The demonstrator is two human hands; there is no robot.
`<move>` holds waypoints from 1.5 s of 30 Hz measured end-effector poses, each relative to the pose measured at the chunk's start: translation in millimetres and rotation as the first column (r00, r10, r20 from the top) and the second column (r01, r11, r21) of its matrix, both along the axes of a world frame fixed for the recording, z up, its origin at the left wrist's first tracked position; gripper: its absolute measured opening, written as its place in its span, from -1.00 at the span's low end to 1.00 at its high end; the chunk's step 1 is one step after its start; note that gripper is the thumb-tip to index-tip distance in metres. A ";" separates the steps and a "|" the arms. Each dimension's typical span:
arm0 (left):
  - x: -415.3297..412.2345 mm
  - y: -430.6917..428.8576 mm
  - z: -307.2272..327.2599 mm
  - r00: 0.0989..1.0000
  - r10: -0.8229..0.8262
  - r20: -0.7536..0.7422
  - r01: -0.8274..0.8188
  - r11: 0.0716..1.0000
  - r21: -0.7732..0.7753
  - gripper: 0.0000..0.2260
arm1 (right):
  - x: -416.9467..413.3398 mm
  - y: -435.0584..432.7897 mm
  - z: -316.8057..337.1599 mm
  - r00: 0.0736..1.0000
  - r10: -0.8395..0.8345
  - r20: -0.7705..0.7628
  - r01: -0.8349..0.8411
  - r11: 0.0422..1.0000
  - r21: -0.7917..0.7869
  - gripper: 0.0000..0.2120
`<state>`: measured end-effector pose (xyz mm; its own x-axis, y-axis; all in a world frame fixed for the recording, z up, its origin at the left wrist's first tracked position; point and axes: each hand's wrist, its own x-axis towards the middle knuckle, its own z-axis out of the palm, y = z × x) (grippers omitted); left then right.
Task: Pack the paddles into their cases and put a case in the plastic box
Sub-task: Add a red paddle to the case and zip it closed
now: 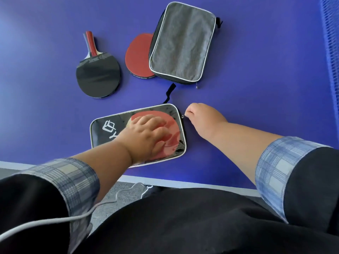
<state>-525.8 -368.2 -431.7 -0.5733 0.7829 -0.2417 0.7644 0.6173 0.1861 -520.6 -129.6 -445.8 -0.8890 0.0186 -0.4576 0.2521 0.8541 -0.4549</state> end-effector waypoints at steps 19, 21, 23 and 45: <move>-35.6 -7.7 -44.6 0.969 -0.231 0.091 0.237 0.970 -0.059 -0.40 | -78.2 -50.4 4.7 0.985 0.164 0.045 -0.170 0.963 0.207 -0.83; -38.6 -8.9 -42.4 0.966 -0.243 0.091 0.247 0.968 -0.035 -0.43 | -77.5 -53.4 5.9 0.995 0.074 0.071 -0.084 0.985 0.154 -0.80; -43.7 -12.9 -36.7 0.968 -0.218 0.122 0.211 0.975 0.069 -0.45 | -70.3 -58.5 4.9 0.989 -0.125 0.081 0.123 0.992 0.033 -0.72; -114.8 -22.7 -11.7 0.691 0.402 0.601 -0.428 0.897 -0.107 -0.74 | 78.2 -111.2 18.5 -0.094 -0.648 0.756 0.892 -0.391 -0.225 -0.68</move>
<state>-640.6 -390.9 -443.5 -0.5908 0.5165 -0.6198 0.1561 0.8269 0.5403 -442.5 -240.8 -427.3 -0.1020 0.2695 -0.9576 0.5378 -0.7948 -0.2810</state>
